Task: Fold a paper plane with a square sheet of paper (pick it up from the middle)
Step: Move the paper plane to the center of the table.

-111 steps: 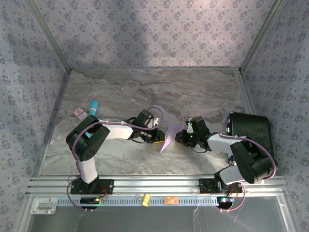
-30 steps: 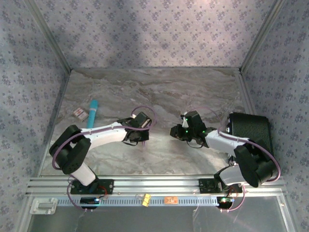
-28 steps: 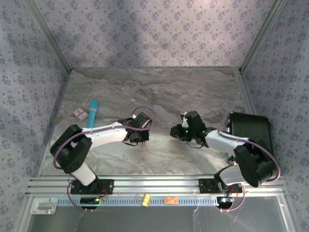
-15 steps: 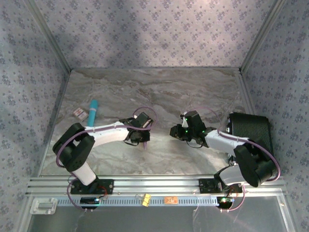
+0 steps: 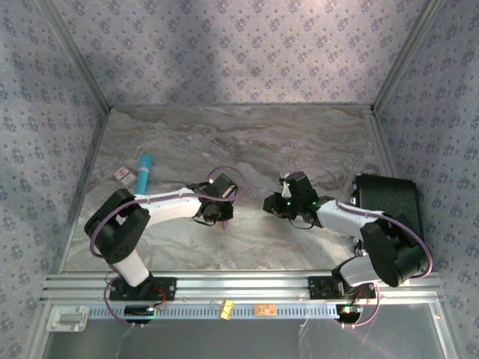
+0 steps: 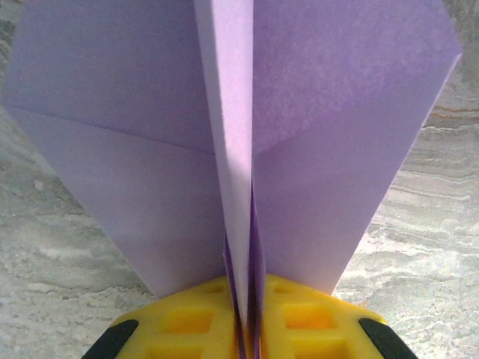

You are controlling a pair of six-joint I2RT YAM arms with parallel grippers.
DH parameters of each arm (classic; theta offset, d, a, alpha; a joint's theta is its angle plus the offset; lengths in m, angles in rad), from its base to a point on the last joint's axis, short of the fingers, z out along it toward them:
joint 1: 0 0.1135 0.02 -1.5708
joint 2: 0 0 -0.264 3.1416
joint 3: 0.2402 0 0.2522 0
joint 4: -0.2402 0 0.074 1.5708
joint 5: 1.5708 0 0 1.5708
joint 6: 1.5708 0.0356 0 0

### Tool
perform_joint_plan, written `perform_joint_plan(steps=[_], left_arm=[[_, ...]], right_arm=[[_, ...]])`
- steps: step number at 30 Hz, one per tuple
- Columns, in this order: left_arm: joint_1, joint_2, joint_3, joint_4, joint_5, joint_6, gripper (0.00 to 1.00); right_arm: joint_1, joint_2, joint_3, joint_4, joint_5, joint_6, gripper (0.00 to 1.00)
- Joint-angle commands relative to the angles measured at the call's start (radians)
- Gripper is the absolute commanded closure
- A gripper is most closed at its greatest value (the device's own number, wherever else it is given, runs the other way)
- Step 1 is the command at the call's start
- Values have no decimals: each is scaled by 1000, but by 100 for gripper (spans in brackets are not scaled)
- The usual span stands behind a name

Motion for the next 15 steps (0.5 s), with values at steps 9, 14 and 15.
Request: perform_joint_plan(steps=[9,14,15], left_arm=[[-29,64,59,-53,-35,28,84],[-42,93,73,-67,-45,30,84],[-44,98,73,-66,-48,30,84]], right_arm=[[3,5,21,-16,3,-14,82],[1,0,17,-18,4,-16,82],[0,-4,17,-20,7,-15,82]])
